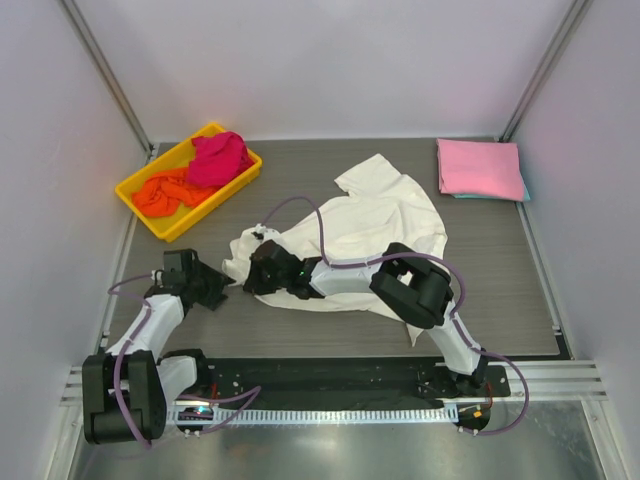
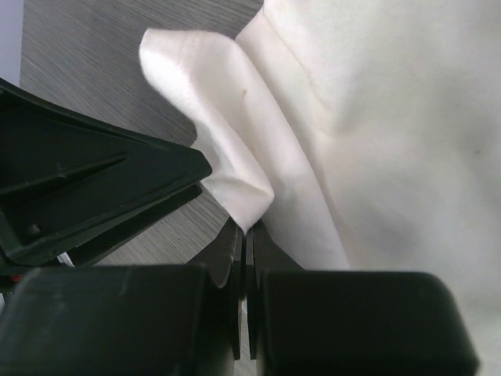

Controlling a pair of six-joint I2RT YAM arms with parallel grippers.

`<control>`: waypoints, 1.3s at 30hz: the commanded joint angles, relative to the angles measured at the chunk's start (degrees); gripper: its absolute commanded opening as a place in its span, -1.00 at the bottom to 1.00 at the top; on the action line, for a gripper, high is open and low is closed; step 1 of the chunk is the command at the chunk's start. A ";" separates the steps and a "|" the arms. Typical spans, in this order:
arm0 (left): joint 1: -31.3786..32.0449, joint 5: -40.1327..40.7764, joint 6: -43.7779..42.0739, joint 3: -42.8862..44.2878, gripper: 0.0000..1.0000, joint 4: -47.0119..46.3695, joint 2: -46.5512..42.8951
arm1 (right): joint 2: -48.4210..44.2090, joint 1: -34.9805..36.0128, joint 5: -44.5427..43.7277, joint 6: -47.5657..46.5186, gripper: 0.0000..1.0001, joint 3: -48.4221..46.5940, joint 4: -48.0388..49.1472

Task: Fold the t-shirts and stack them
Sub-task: Flatten the tshirt out

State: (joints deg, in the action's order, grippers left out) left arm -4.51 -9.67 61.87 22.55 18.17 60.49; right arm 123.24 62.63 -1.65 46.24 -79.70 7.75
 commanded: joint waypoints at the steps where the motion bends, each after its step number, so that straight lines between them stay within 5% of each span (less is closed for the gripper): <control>1: 0.12 0.00 1.41 -0.48 0.00 -3.41 0.16 | -1.95 0.21 0.42 0.87 -0.98 0.07 3.77; 11: 0.12 -0.52 0.98 0.04 -0.14 -4.11 0.42 | -2.74 0.03 0.95 0.70 -0.98 0.42 3.15; 18: 0.12 -1.05 -0.60 1.45 -0.65 -3.42 0.77 | -3.27 -0.23 3.76 0.17 -0.96 0.69 2.80; 22: 0.12 1.84 -4.28 5.92 -1.00 2.99 -1.42 | -3.88 -0.23 3.85 -0.89 -0.52 -0.72 -1.58; 28: 0.12 9.32 -12.98 15.95 -1.00 17.15 -7.48 | -10.20 -1.81 3.58 1.66 -0.15 -0.37 -18.54; 39: 0.12 7.04 -17.66 19.47 -1.00 21.03 -16.10 | -36.90 -10.32 -16.36 11.58 -0.03 13.49 -52.20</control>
State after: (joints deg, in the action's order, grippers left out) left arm -4.45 -1.08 46.48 40.07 37.63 45.04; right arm 92.47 55.33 -9.98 51.83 -71.16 -29.71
